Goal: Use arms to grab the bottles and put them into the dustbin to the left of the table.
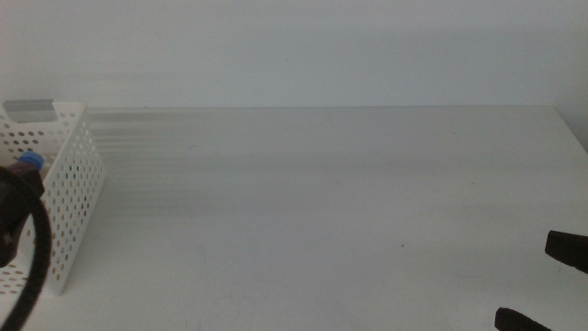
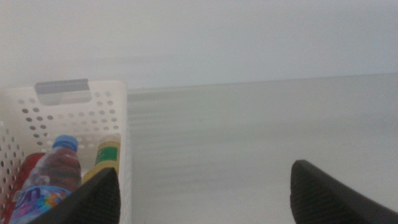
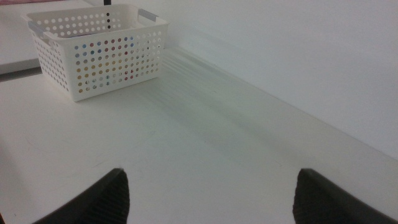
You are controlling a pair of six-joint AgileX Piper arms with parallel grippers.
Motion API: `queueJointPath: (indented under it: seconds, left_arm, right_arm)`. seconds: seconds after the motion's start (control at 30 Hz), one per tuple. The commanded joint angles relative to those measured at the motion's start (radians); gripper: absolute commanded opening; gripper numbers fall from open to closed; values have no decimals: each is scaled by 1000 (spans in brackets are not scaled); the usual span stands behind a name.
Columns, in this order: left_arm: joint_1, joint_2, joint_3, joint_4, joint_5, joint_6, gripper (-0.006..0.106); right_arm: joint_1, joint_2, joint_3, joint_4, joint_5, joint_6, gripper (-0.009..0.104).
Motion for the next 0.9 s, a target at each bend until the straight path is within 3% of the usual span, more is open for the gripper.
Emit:
queueJointPath:
  seconds: [0.0,0.6,0.7,0.87]
  left_arm:
    - [-9,1,-16,3,-111,-16,90]
    - [-9,1,-16,-32,-108,-16,90]
    - [-7,-6,-16,-31,-108,-16,90]
    - [-7,-53,-16,-32,-107,-16,90]
  right_arm:
    - [3,8,-26,-5,-81,-9,77]
    - [-20,-31,28,-14,-84,-9,77]
    - [-107,-71,39,-32,-86,-9,77]
    - [-380,-109,39,-15,-86,-9,77]
